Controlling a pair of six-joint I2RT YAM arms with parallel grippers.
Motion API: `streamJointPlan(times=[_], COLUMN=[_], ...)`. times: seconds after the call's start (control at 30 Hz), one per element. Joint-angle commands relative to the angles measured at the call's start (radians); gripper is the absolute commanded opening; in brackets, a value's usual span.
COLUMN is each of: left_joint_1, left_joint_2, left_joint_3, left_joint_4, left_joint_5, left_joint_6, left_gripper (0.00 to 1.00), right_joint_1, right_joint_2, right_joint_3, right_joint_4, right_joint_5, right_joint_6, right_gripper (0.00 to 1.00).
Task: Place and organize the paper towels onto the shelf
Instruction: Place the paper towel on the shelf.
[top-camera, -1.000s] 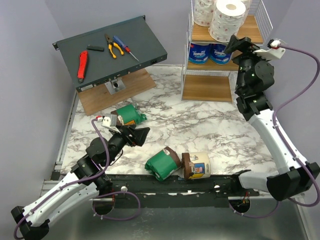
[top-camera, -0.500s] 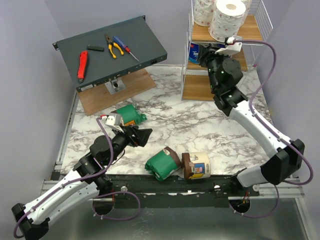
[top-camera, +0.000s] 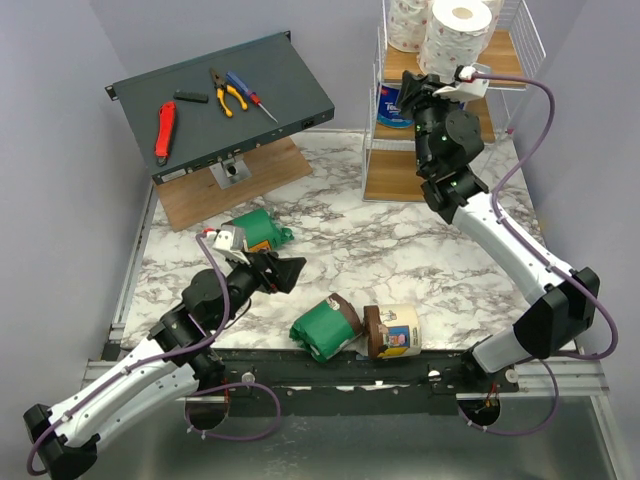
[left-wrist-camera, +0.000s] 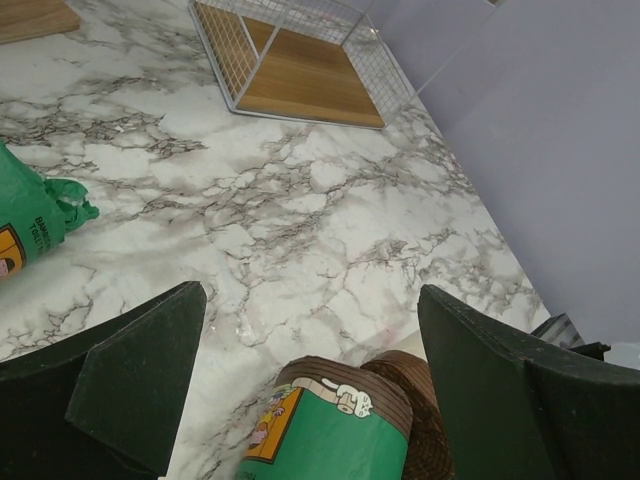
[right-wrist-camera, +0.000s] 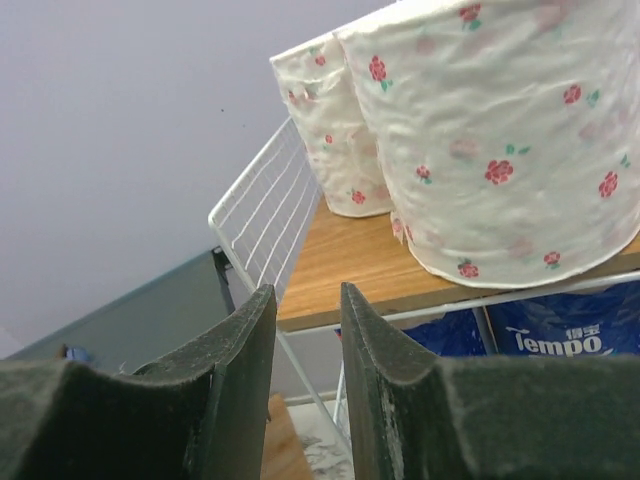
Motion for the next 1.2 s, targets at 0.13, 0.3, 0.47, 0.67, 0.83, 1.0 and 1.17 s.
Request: streamJointPlan(times=[0.13,0.3,0.47,0.67,0.83,1.0,1.17], left_joint_1=[0.000,0.000,0.000,0.000,0.000,-0.001,-0.001], left_joint_2=[0.029,0.024,0.000,-0.007,-0.011,-0.030,-0.026], left_joint_3=[0.034,0.035,0.026,0.019,0.021,0.017,0.023], left_joint_4=[-0.002,-0.006,-0.009,-0.003,-0.004,-0.010,-0.024], left_joint_5=[0.025,0.023,0.010,0.001,-0.001,-0.012,-0.018], left_joint_6=[-0.010,-0.001,0.004,0.006,0.009,0.009,0.000], left_gripper=[0.91,0.91,0.91,0.91,0.91,0.91,0.91], right_joint_1=[-0.003,-0.004,-0.032,-0.053,-0.053,-0.050,-0.050], right_joint_2=[0.066,0.126,0.122,0.113,0.086,0.030,-0.118], right_joint_3=[0.137,0.197,0.178,0.172,0.151,0.151,0.025], right_joint_4=[-0.011,-0.048,-0.036,-0.055,-0.060,-0.129,-0.162], right_joint_5=[0.038,0.138,0.195,0.130,0.001,-0.169,-0.252], right_joint_6=[-0.018,-0.071,-0.088,-0.070,-0.029,0.029,0.149], right_gripper=[0.35,0.35,0.36,0.39,0.48,0.65,0.75])
